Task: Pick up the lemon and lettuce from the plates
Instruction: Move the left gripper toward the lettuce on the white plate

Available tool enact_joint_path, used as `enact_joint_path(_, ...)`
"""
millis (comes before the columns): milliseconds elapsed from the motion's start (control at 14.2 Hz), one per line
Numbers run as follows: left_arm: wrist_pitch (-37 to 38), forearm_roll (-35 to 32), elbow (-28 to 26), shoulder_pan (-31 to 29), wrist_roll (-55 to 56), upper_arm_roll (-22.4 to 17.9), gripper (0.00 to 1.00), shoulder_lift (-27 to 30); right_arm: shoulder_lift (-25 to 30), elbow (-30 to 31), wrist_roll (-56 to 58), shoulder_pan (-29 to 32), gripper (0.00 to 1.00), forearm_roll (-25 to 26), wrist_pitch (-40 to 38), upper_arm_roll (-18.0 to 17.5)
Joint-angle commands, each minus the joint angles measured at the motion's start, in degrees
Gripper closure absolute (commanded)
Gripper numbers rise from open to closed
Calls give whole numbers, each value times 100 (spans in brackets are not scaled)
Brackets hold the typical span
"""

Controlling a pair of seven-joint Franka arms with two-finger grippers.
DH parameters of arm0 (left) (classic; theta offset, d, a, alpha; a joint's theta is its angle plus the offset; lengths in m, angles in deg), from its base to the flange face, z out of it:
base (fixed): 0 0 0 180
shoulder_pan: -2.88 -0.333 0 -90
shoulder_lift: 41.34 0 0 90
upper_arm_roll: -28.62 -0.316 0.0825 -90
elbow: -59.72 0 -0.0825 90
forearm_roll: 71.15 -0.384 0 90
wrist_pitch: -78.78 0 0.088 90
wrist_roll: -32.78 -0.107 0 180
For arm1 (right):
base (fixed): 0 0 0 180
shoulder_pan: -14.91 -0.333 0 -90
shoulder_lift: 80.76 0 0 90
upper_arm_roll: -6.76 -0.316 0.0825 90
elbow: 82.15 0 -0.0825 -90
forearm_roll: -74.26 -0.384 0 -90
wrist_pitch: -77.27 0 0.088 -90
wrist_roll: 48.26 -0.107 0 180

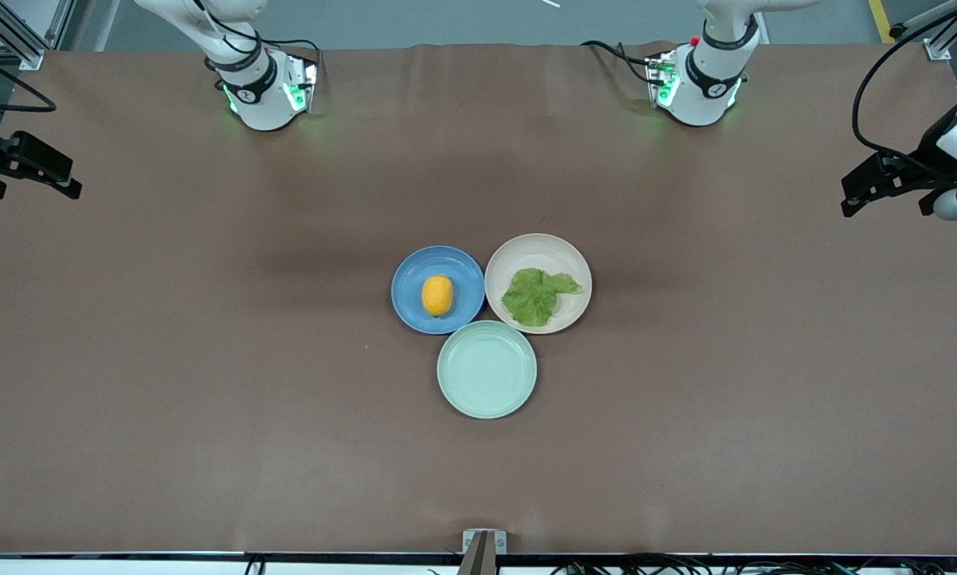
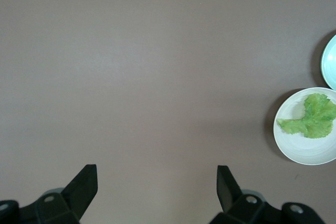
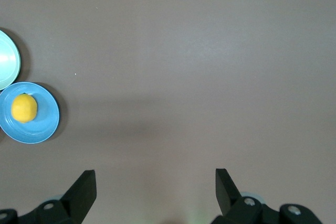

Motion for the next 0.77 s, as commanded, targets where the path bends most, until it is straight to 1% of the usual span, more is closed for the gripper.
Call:
enact_joint_path(0, 120, 109, 41, -20, -129, 23, 0, 72, 29, -20, 39, 109, 0, 97, -4, -94)
enact_joint_path(211, 138, 118, 84, 50, -60, 41, 0, -6, 29, -20, 39, 109, 0, 97, -4, -94)
enact_joint_path(281, 268, 153, 180, 146, -24, 119, 0, -146, 29, -20, 39, 109, 0, 97, -4, -94)
enact_joint_path(421, 305, 161, 286, 252, 37, 190, 0, -357, 29, -20, 31, 109, 0, 97, 5, -94)
enact_joint_path(561, 305, 162, 287, 366, 326, 357, 0, -577, 11, -20, 13, 83, 0, 88, 5, -103)
enact_joint_path(702, 209, 153, 269, 603, 511, 594, 0, -963, 11, -20, -4, 65, 0, -35, 84, -121)
